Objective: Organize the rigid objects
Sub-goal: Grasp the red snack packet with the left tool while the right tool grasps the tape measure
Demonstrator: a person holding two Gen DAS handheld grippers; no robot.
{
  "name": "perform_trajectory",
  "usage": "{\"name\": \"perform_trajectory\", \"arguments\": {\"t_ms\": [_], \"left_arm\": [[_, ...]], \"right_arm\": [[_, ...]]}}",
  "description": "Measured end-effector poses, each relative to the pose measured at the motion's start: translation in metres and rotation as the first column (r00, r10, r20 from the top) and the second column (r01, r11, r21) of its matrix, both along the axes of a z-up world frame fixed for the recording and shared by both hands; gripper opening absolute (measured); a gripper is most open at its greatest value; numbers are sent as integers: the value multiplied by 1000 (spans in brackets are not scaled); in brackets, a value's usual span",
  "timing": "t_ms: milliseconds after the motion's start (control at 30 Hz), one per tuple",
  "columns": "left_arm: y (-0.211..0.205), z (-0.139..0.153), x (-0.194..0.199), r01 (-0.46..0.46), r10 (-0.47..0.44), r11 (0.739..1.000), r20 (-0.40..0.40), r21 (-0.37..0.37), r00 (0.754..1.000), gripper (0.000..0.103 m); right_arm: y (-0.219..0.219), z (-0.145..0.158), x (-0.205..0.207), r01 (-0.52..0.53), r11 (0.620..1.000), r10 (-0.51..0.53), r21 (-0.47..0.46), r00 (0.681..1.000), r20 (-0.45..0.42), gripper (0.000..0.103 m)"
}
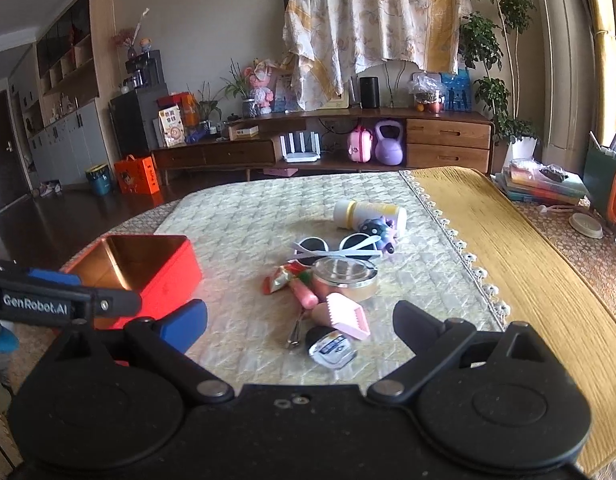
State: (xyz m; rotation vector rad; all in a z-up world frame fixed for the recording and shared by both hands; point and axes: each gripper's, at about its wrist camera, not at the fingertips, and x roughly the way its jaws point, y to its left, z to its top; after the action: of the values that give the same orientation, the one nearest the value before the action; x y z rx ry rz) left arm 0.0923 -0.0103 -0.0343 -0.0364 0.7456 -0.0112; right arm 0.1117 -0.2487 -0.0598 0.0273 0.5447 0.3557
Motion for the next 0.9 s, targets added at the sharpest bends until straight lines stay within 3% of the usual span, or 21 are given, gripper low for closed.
{"name": "perform_trajectory", "arguments": {"t_ms": [233, 367, 533, 900], "left_arm": [[-27, -7, 64, 46, -49, 996, 31, 77, 998, 87], [-37, -24, 103, 86, -84, 994, -35, 73, 996, 87], [-41, -47, 144, 61, -55, 996, -92, 68, 994, 87], [-49, -79, 184, 92, -78, 993, -161, 78, 984, 86]], "right_arm": [[-2, -31, 37, -35, 998, 30, -48, 994, -100, 88], [2, -47, 46, -65, 996, 55, -64, 987, -148, 84], [4, -59, 54, -81, 994, 67, -71, 981, -185, 78], [1, -71, 69, -81, 996, 69, -47, 972, -223, 64]]}}
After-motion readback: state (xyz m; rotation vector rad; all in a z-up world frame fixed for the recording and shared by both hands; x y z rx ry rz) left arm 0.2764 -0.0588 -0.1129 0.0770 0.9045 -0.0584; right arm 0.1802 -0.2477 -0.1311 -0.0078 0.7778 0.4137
